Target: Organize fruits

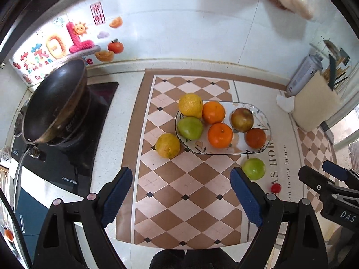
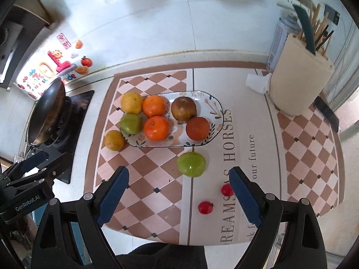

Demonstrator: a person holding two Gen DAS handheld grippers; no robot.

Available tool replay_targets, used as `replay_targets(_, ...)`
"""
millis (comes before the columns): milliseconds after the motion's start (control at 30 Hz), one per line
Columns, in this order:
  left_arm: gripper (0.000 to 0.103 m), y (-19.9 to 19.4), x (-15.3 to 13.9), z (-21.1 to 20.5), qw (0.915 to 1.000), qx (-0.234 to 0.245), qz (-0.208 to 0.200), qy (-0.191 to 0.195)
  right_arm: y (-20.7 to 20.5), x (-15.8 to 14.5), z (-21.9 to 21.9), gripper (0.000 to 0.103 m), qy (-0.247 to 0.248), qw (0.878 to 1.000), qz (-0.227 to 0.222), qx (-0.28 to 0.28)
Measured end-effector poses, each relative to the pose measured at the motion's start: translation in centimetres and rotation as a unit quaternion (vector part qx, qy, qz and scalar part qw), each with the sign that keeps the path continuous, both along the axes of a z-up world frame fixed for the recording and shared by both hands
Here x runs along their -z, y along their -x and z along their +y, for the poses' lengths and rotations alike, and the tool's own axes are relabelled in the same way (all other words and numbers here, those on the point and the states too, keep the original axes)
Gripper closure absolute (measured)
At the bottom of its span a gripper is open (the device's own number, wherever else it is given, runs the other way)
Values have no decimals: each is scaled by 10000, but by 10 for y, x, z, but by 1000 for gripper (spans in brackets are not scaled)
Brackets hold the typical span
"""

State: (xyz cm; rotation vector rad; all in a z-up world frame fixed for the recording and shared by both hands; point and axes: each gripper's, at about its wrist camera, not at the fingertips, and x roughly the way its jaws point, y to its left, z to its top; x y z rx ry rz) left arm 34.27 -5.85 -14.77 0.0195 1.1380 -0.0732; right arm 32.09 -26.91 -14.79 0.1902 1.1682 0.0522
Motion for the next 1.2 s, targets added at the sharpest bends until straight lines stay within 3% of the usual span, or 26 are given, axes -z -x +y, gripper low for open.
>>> replay_targets(400,14,36,-48,-3,9985,114,-527,38,42,-54,4,10,48,9993,-372,-24)
replay_targets(800,14,45,-61,-8,9977,149,-654,45,48,-65,-5,10,123,9985,-521,76)
replay_targets(900,14,38,-53,-8,9984,169,-531,7,39,-57,-11,4,17,9987,-488,130)
replay_targets(1000,0,26,-37,-5,9989,73,-426,-160,27,-40,-17,4,-94,9992,-368,120)
replay_targets(1200,0,-16,20,27,9978,-443,166,-469,-4,40,-25,4,-299,9992,263,75)
